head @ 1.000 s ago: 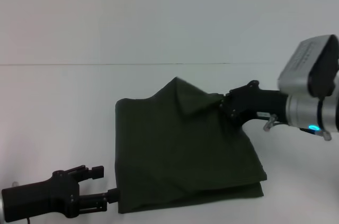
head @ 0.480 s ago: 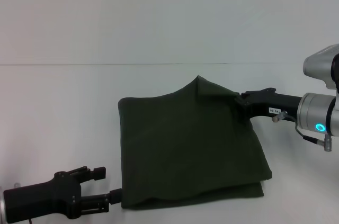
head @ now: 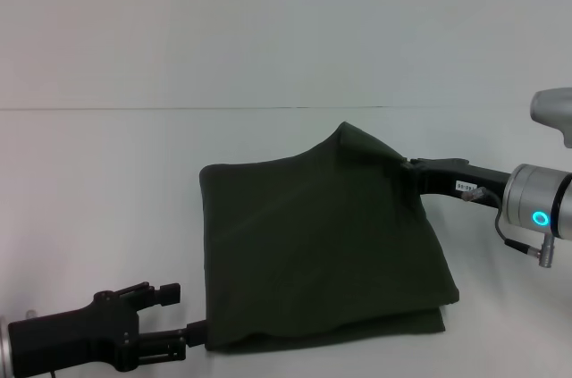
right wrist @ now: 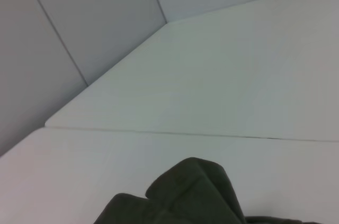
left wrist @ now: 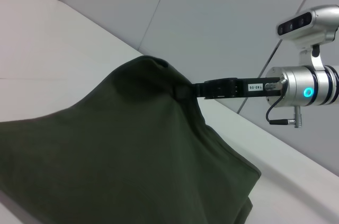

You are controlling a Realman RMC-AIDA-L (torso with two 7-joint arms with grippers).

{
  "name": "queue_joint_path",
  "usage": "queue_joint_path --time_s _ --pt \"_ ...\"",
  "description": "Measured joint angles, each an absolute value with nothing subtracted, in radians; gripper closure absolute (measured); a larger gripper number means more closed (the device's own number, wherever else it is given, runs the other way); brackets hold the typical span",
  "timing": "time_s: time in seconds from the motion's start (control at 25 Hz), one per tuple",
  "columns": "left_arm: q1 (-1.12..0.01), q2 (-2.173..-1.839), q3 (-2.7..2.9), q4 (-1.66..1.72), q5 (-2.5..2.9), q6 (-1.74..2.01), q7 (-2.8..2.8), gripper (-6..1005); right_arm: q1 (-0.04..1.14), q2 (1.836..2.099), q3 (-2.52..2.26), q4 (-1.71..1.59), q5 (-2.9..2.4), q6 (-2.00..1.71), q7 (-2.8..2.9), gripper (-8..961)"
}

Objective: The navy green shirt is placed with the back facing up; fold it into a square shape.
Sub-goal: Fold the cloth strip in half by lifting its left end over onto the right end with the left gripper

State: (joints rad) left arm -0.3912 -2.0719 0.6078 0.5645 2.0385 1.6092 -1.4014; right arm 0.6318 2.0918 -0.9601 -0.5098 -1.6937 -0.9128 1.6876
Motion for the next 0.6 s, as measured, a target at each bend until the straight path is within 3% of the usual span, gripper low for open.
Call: queue_joint_path --time_s 0.6 --pt "-0.391 -2.072 0.607 0.564 2.037 1.609 -1.4 91 0.629 2.091 -0.898 -0.463 -1.676 -0.912 1.89 921"
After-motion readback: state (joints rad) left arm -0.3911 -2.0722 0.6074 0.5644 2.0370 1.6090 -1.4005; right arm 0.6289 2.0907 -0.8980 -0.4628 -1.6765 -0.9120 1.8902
